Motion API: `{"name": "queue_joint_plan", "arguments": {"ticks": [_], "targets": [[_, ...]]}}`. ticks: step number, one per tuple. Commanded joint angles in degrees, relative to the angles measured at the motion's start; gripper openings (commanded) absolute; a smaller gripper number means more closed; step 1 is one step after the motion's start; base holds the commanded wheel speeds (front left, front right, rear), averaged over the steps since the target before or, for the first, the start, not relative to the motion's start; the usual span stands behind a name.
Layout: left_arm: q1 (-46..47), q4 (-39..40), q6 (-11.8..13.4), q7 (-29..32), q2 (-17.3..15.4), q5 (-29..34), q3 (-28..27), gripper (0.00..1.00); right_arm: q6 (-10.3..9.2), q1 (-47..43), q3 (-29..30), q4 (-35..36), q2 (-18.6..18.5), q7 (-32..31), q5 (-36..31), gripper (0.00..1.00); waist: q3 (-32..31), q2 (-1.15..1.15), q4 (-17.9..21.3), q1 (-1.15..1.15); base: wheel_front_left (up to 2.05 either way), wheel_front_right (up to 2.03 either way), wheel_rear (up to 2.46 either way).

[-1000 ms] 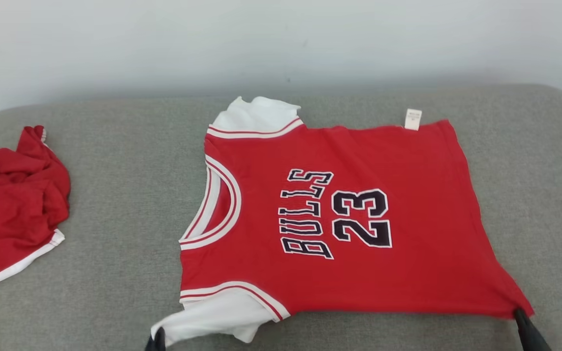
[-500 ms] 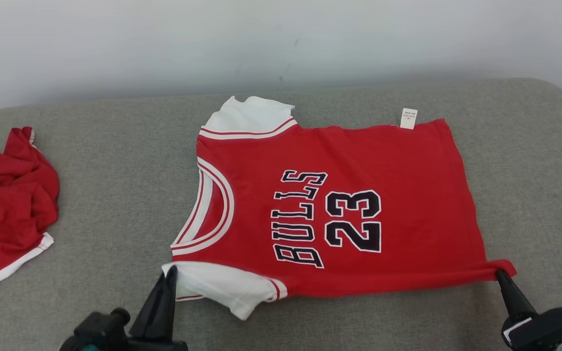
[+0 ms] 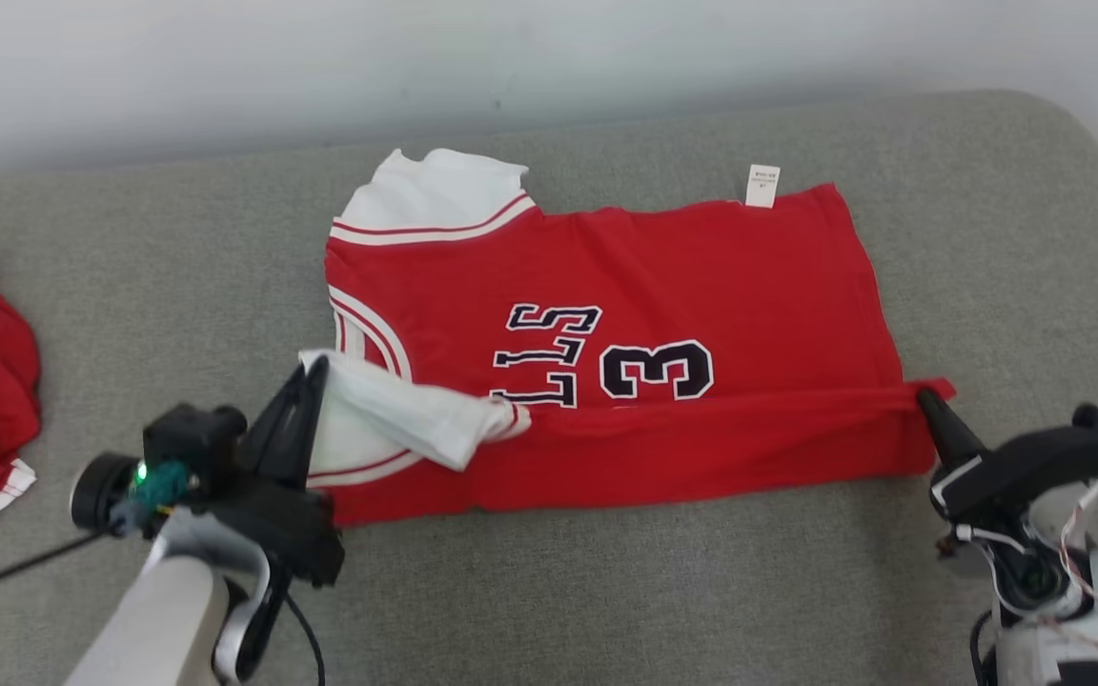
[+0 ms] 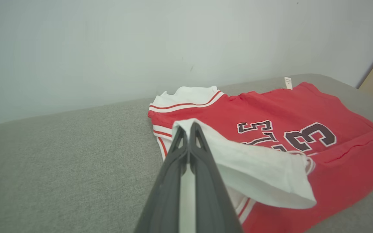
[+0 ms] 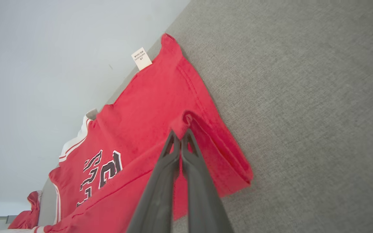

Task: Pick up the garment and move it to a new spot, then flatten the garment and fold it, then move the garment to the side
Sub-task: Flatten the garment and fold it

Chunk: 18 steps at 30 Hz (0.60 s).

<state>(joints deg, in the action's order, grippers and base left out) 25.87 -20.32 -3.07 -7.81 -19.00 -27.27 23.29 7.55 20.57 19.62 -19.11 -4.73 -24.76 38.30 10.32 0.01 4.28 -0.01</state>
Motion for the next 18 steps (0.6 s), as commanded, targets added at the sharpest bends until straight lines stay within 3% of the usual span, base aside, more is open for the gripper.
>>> {"name": "queue_joint_plan", "arguments": {"ticks": [1, 8, 9, 10, 11, 12, 18], "targets": [[0.98, -0.48, -0.12, -0.14, 0.10, 0.38, -0.09, 0.00, -0.13, 0.89, -0.17, -0.49, -0.22, 0.15, -0.31, 0.00, 0.92, -0.01, 0.52, 0.01, 0.00, 0.00, 0.00], [9.01, -11.00, -2.27, -0.88, 1.22, 1.17, 1.79, 0.00, -0.13, 9.69, -2.14, -10.18, -1.53, 2.72, -2.93, 0.00, 2.49, -0.01, 0.74, 0.01, 0.00, 0.00, 0.00], [9.81, -12.33, -2.36, -1.29, 1.52, 1.17, 1.96, 0.00, -0.13, 10.47, -2.74, -11.05, -1.69, 3.33, -3.23, 0.29, 2.57, -0.01, 0.74, 0.01, 0.00, 0.00, 0.00], [10.52, -13.73, -2.38, -1.70, 1.73, 1.35, 2.14, 0.00, -0.13, 11.14, -3.11, -11.84, -1.86, 3.94, -3.24, 0.87, 2.60, -0.01, 0.73, 0.01, 0.00, 0.00, 0.00], [11.08, -14.80, -2.47, -2.21, 2.04, 1.49, 2.42, 0.37, -0.13, 11.55, -3.42, -12.60, -2.07, 4.49, -3.10, 1.00, 2.56, -0.01, 0.70, 0.01, 0.00, 0.00, 0.00], [11.49, -15.78, -2.58, -2.79, 2.35, 1.58, 2.57, 1.00, -0.13, 11.86, -3.73, -13.23, -2.26, 5.15, -2.91, 1.00, 2.44, -0.01, 0.68, 0.01, 0.00, 0.00, 0.00], [11.16, -19.63, -2.89, -5.91, 3.14, 1.10, 2.42, 1.00, -0.14, 10.40, -6.31, -15.02, -4.08, 8.00, -1.31, 1.00, 0.58, -0.01, 0.31, 0.01, 0.00, 0.00, 0.00]]}}
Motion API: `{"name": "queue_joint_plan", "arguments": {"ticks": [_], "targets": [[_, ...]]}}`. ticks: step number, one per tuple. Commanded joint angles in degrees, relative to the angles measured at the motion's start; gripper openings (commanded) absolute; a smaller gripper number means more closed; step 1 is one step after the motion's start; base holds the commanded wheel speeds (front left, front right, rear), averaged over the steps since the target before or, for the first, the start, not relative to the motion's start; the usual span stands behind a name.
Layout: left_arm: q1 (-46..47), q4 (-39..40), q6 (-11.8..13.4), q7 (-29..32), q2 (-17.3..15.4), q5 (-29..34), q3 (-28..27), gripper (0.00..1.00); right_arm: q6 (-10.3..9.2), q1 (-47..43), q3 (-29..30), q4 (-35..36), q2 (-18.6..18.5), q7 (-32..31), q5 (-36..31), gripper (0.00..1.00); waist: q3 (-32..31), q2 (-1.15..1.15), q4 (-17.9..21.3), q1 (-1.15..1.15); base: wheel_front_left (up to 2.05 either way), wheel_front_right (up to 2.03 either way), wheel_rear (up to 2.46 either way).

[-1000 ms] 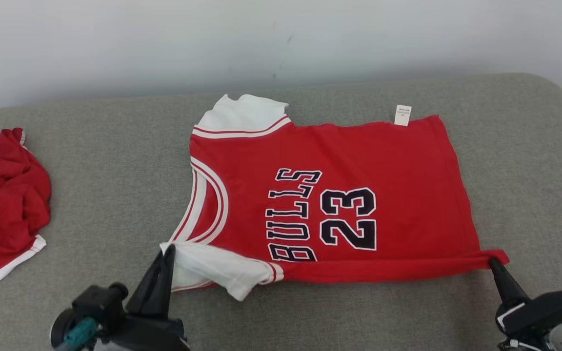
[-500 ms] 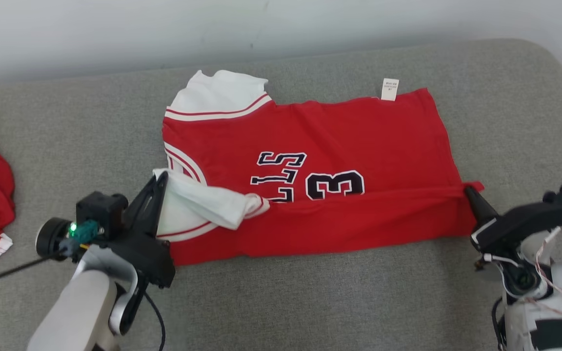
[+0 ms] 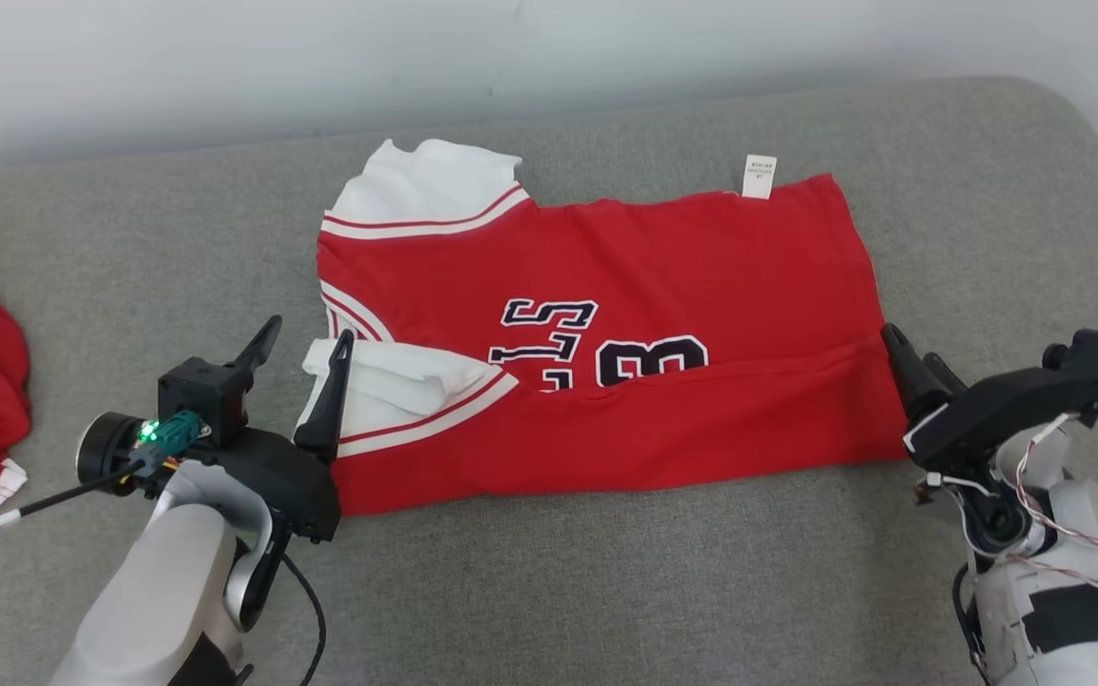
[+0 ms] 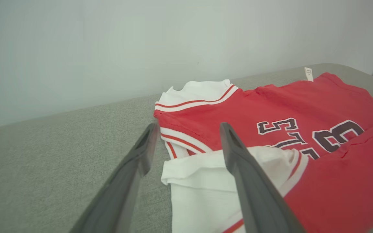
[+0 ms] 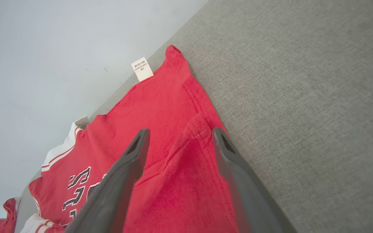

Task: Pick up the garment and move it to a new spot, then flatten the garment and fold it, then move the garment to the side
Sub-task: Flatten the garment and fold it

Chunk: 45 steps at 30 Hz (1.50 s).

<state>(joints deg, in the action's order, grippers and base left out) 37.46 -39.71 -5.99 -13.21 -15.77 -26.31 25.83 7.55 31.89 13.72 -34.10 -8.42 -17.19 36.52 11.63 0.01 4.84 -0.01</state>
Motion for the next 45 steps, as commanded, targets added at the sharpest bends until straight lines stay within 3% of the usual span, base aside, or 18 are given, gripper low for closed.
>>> {"name": "queue_joint_plan", "arguments": {"ticks": [1, 8, 14, 20, 27, 41, 42, 43, 44, 45], "targets": [[-0.78, -0.40, 0.05, -0.83, -0.14, 0.04, -0.35, 1.00, -0.14, -1.57, -0.96, 0.21, -1.02, 0.98, 0.72, 1.00, -1.09, -0.01, -0.37, 0.01, 0.00, 0.00, 0.00], [-6.54, 3.46, 1.67, -1.95, -0.73, -0.39, -2.80, 1.00, -0.14, -8.39, -4.22, 3.28, -4.69, 4.05, 2.68, 1.00, -3.82, -0.01, -1.69, 0.01, 0.00, 0.00, 0.00], [-15.21, 10.71, 3.57, -1.99, -1.74, -0.72, -5.29, 1.00, -0.14, -14.41, -5.84, 6.14, -5.76, 6.88, 3.70, 1.00, -4.80, -0.01, -2.51, 0.01, 0.00, 0.00, 0.00], [-20.44, 13.04, 4.26, -1.23, -1.46, -0.78, -4.45, 1.00, -0.14, -16.14, -8.67, 6.48, -7.64, 10.13, 1.66, 1.00, -4.88, -0.01, -2.71, 0.01, 0.00, 0.00, 0.00], [-19.82, 10.11, 3.81, -0.27, -0.72, -1.87, -3.99, 1.00, -0.14, -13.89, -11.15, 4.46, -8.43, 12.22, 0.37, 1.00, -3.46, -0.01, -1.96, 0.01, 0.00, 0.00, 0.00], [-14.07, -0.81, 2.18, -0.25, 1.60, -2.55, -2.49, 1.00, -0.14, -7.48, -18.90, -6.34, -10.12, 16.41, -4.91, 1.00, -0.02, -0.01, -1.60, 0.01, 0.00, 0.00, 0.00], [-13.61, -1.69, 2.04, -0.35, 1.80, -2.59, -2.38, 1.00, -0.14, -7.27, -19.46, -7.13, -10.29, 16.52, -5.15, 0.91, 0.03, -0.01, -1.61, 0.01, 0.00, 0.00, 0.00], [-13.17, -2.61, 2.00, -0.47, 2.12, -2.86, -2.42, 1.00, -0.14, -7.08, -19.98, -7.72, -10.36, 16.69, -5.25, 0.50, 0.04, -0.01, -1.60, 0.01, 0.00, 0.00, 0.00], [-12.76, -3.38, 1.67, -0.53, 2.52, -3.12, -2.39, 1.00, -0.14, -6.87, -20.59, -8.21, -10.30, 16.84, -5.29, 0.02, 0.01, -0.01, -1.55, 0.01, 0.00, 0.00, 0.00], [-12.41, -4.02, 1.54, -0.65, 2.90, -3.49, -2.46, 0.47, -0.14, -6.65, -21.12, -8.67, -10.24, 17.06, -5.14, 0.00, -0.05, -0.01, -1.48, 0.01, 0.00, 0.00, 0.00]]}}
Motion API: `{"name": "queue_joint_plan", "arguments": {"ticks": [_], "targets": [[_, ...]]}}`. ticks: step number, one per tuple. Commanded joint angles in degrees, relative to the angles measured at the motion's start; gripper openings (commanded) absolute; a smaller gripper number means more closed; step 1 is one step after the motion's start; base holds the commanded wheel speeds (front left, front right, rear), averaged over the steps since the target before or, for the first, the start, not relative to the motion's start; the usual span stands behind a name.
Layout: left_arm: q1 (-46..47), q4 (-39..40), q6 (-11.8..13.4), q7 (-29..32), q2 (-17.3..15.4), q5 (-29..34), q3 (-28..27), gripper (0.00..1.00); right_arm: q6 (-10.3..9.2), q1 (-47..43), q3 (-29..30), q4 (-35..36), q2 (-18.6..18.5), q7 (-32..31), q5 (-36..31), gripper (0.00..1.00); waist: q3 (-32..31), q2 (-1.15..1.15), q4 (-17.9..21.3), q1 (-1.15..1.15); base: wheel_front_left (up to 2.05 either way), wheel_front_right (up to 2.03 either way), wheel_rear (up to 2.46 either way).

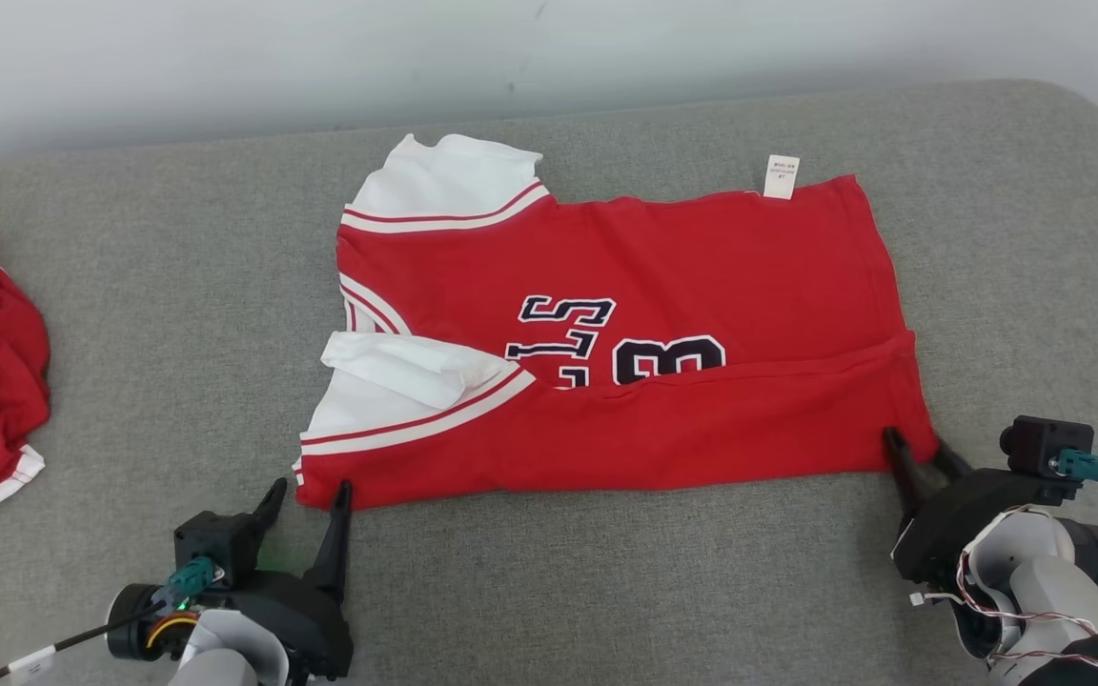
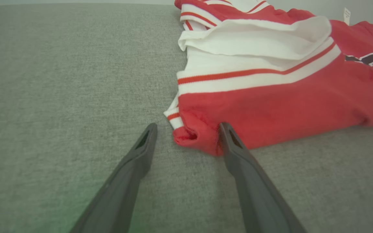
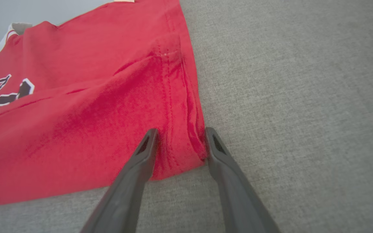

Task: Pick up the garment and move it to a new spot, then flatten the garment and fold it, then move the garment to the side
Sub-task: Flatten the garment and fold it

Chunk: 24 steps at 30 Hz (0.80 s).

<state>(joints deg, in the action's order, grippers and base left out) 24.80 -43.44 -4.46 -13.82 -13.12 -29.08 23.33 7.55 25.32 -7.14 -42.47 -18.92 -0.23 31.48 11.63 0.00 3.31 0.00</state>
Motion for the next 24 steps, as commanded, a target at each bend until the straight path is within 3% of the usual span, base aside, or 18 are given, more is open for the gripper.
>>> {"name": "queue_joint_plan", "arguments": {"ticks": [1, 2, 13, 24], "targets": [[0.60, -0.79, -0.26, -0.13, 0.57, -0.79, 0.10, 0.14, -0.14, 0.19, -0.70, -0.68, 0.37, 0.28, 0.30, 0.00, -0.12, 0.00, 0.12, 0.00, 0.00, 0.00, 0.00], [0.78, -1.13, -0.58, -0.32, 0.88, -0.84, 0.30, 0.00, -0.14, 0.39, -1.07, -0.91, 0.40, 0.75, 0.60, 0.00, -0.31, 0.00, 0.13, 0.00, 0.00, 0.00, 0.00], [-3.83, 1.34, -0.50, -1.46, 0.64, -0.74, -1.98, 0.00, -0.14, -2.97, -3.87, -1.06, -0.22, 4.12, 5.33, 0.00, -6.50, 0.00, -1.21, 0.00, 0.00, 0.00, 0.00], [-16.14, 9.73, 2.16, -1.40, 1.68, -0.56, -5.27, 0.00, -0.14, -13.70, -2.99, 5.45, -2.00, 4.56, 8.99, 0.00, -10.57, 0.00, -3.31, 0.00, 0.00, 0.00, 0.00]]}}
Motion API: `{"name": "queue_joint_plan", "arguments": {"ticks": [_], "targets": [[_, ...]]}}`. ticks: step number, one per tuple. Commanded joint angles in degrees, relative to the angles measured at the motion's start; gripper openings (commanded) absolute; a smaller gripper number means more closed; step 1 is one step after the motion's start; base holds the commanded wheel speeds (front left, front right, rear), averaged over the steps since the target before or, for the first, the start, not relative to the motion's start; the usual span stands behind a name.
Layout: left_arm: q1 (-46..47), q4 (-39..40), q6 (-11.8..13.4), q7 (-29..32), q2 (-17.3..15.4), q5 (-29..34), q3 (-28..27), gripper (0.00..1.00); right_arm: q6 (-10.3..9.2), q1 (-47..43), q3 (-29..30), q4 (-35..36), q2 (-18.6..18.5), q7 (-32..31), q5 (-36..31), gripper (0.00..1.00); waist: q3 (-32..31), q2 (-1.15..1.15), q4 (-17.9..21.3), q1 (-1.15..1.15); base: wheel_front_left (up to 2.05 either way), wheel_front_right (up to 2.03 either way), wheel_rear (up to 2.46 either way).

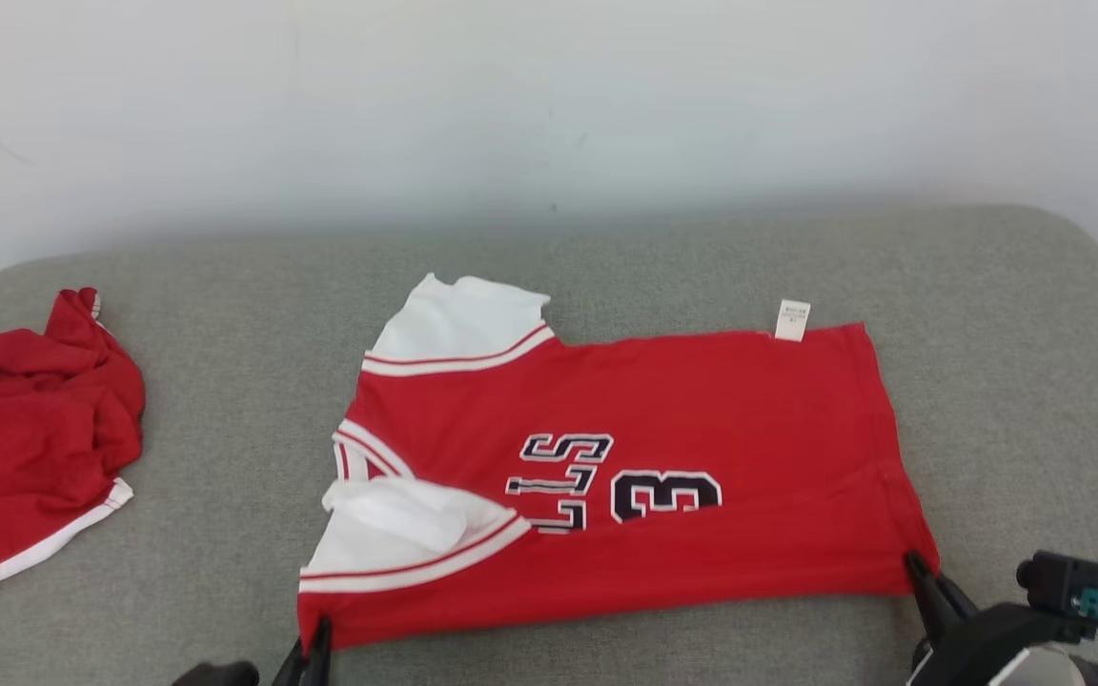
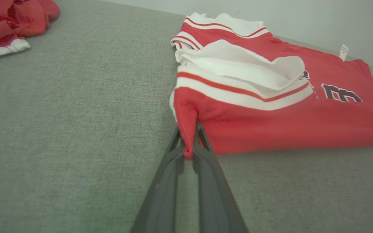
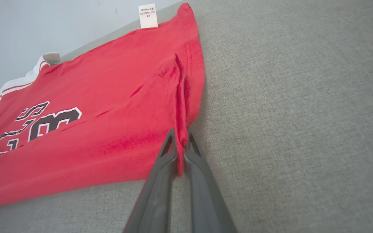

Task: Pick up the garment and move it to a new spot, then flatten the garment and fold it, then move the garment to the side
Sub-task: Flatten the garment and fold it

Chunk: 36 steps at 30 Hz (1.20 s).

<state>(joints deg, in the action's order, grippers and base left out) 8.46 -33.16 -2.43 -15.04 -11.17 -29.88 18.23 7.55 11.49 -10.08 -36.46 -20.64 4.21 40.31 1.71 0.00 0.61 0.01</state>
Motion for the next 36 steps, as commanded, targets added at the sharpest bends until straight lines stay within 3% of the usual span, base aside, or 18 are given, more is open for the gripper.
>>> {"name": "queue_joint_plan", "arguments": {"ticks": [1, 13, 14, 15, 25, 36], "targets": [[-1.14, 0.31, 0.36, -0.18, -0.23, 0.15, -0.51, 0.00, -0.14, -1.12, 0.38, 0.27, -0.30, 0.02, 0.38, 0.00, -0.86, 0.00, -0.69, -0.01, 0.00, 0.00, 0.00], [-9.94, 6.11, 2.21, 0.08, 1.18, -0.27, -0.26, 0.00, -0.14, -13.81, 6.02, 11.21, 1.47, -3.47, -1.39, 0.00, -1.71, 0.00, -1.96, -0.01, 0.00, 0.00, 0.00], [-9.89, 5.95, 2.34, 0.05, 1.28, -0.20, -0.13, 0.84, -0.14, -14.34, 6.48, 11.67, 1.61, -3.70, -1.97, 0.50, -1.71, 0.00, -1.97, -0.01, 0.00, 0.00, 0.00], [-9.68, 5.80, 2.41, 0.05, 1.31, -0.04, -0.06, 1.00, -0.14, -14.69, 6.99, 12.18, 2.07, -3.98, -2.17, 1.00, -1.72, 0.00, -1.98, -0.01, 0.00, 0.00, 0.00], [-9.27, 10.85, 4.52, -0.19, 0.26, 2.90, -3.79, 1.00, -0.14, -16.18, 11.49, 18.89, 4.31, -1.73, -6.55, 1.00, -2.11, 0.00, -1.55, -0.01, 0.00, 0.00, 0.00], [-11.46, 25.81, 4.91, -0.18, 1.23, 16.42, -14.19, 1.00, -0.14, -14.97, 13.10, 24.80, 6.77, 8.96, -14.62, 1.00, -2.95, 0.00, -1.24, -0.01, 0.00, 0.00, 0.00]]}}
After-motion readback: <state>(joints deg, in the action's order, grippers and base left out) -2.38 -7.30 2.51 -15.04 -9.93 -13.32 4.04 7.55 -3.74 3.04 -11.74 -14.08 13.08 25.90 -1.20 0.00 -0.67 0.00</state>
